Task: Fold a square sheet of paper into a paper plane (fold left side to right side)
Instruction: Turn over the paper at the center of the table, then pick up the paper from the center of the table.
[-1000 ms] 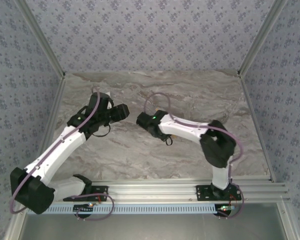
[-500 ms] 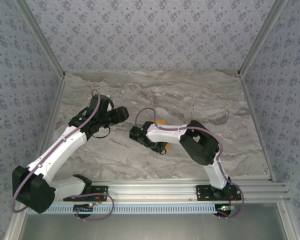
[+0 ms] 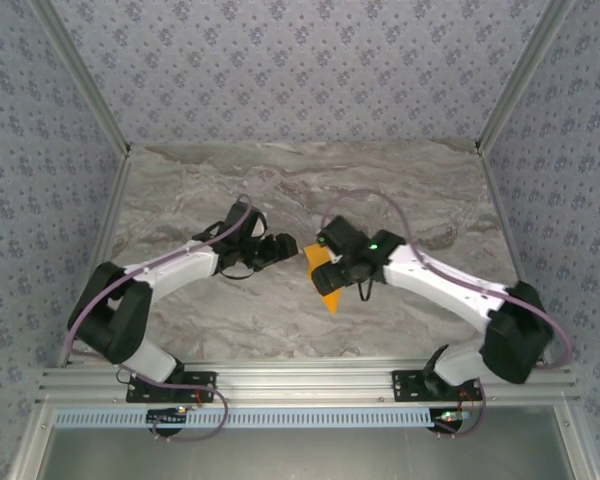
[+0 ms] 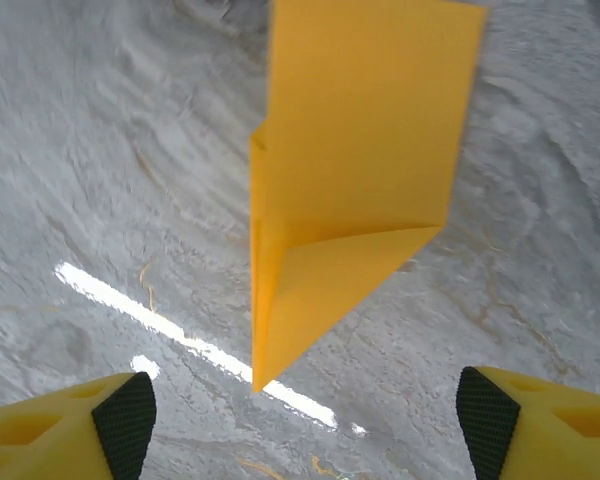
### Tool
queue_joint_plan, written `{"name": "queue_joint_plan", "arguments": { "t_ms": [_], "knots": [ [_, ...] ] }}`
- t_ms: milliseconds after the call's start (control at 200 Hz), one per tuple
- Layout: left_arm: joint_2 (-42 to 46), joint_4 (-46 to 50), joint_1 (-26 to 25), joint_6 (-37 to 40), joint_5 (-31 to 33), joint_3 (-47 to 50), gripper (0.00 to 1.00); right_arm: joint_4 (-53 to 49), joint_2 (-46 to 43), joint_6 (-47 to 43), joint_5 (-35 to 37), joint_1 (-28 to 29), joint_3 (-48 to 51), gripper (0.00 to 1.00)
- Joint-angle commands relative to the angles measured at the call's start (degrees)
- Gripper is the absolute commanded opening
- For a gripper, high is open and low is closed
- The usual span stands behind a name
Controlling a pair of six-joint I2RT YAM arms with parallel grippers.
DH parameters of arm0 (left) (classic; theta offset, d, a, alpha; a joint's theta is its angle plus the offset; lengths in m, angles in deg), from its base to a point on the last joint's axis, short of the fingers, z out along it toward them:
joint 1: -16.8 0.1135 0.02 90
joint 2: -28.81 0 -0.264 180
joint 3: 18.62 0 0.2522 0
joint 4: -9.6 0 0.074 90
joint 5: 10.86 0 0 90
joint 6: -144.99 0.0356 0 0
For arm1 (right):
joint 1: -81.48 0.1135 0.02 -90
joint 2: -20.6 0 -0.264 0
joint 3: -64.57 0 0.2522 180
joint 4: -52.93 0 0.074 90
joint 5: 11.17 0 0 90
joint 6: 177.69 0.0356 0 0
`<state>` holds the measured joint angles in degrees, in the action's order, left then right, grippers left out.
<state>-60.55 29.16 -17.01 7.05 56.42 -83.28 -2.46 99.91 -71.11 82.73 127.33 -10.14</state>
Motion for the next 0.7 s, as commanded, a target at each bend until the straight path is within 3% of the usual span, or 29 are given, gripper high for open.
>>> {"name": "queue_joint_plan", "arguments": {
  "t_ms": [0, 130, 300, 490, 695],
  "knots": [
    [-4.40, -6.84, -1.83, -2.63, -3.15, -2.41, 0.70, 8.64, -7.18, 2.46, -9.31, -6.23, 5.73, 0.90],
    [-9.58, -9.66, -3.37, -3.44, -4.10, -4.38, 0.70, 15.43, -15.06, 6.45, -15.71, -14.15, 12.89, 1.00],
    [-15.71, -11.64, -4.33, -3.78, -5.75, -7.72, 0.65, 22.90, -21.91, 12.40, -24.04, -23.22, 21.34, 1.00],
    [-19.31, -14.97, -4.43, -4.35, -7.68, -9.60, 0.39, 30.39, -23.81, 18.04, -32.64, -30.60, 28.08, 1.00],
    [-17.50, -17.48, -3.79, -3.85, -8.37, -7.95, 0.10, 34.93, -18.66, 14.94, -38.43, -31.71, 29.39, 1.00]
  ]
}}
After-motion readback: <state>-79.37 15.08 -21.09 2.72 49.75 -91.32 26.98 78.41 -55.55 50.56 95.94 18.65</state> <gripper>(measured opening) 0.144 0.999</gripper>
